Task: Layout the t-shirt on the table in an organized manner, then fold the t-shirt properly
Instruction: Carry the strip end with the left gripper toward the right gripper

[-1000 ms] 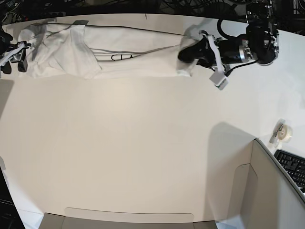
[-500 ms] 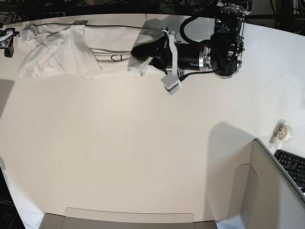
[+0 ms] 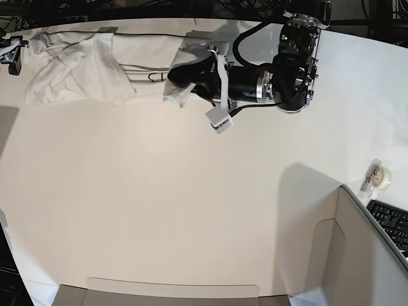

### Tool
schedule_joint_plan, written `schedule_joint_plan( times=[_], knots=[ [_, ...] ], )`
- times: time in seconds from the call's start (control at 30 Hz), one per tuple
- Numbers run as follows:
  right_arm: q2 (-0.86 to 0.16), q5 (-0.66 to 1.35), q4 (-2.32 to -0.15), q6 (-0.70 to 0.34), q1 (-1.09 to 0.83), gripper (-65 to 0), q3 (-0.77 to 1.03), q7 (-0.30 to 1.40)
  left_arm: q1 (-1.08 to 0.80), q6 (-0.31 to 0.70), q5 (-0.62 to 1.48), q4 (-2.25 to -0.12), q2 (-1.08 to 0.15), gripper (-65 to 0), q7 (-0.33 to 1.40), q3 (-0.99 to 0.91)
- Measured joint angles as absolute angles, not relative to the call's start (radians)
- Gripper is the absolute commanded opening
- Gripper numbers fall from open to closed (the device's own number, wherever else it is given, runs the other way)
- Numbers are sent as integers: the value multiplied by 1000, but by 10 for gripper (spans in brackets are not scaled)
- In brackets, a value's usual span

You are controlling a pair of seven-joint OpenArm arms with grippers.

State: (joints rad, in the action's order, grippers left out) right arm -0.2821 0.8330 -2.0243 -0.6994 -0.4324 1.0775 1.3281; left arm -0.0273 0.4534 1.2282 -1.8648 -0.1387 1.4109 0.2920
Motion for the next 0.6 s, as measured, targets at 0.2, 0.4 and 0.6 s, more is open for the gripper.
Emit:
schedule_joint_plan(
  times=[0.2, 0.4, 0.6],
  knots=[
    [-281, 832, -1956, -700, -432, -308, 1075, 1328, 27, 450, 1155, -1865, -121, -650, 1415, 418],
    [-282, 828, -1913, -699, -424, -308, 1075, 1328, 83, 450, 1106, -1865, -122, -650, 1411, 595],
    [-282, 829, -1913, -699, -424, -308, 1075, 1328, 117, 450, 1027, -1864, -115, -650, 1388, 654]
  ],
)
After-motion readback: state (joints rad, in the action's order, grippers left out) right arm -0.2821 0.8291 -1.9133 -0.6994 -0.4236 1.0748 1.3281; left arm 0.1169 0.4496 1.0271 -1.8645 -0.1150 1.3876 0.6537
